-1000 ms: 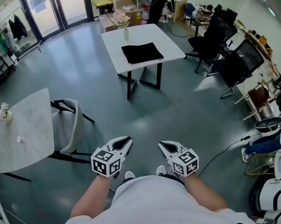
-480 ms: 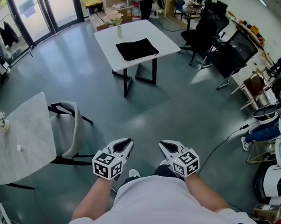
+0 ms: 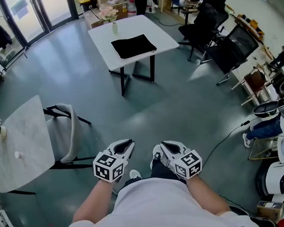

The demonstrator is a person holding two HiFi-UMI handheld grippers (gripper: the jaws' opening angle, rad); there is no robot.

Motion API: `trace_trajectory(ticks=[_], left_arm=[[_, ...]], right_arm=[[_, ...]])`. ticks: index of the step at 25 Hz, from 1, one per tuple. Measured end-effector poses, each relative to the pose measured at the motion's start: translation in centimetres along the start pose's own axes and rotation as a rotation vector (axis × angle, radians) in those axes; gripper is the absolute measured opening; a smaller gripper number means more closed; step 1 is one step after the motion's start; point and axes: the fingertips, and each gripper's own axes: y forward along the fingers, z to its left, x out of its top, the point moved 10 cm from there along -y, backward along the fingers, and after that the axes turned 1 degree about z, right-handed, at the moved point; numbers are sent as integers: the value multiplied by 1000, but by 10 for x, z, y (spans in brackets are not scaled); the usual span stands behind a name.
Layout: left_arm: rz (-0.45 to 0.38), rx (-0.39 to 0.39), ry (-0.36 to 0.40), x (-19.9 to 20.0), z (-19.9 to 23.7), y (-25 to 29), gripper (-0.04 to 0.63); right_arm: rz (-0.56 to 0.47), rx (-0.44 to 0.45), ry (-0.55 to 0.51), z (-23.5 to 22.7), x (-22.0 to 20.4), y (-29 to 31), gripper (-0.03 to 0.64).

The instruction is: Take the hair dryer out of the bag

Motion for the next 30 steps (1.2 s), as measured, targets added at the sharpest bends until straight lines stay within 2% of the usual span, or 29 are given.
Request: trace_trajectory(ticks=[7, 19, 25, 30], left_arm=[[11, 20, -54, 22, 14, 37, 54], [-18, 86, -4, 112, 21, 149, 54], [33, 106, 56, 124, 11, 197, 54], [64, 111, 55, 133, 14, 216, 54]], right_arm=[[-5, 32, 9, -50, 21, 23, 17], [-41, 107, -65, -177, 91, 44, 17], [-31, 97, -54, -236, 91, 37, 17], [-33, 99, -13, -255, 89, 40, 17]])
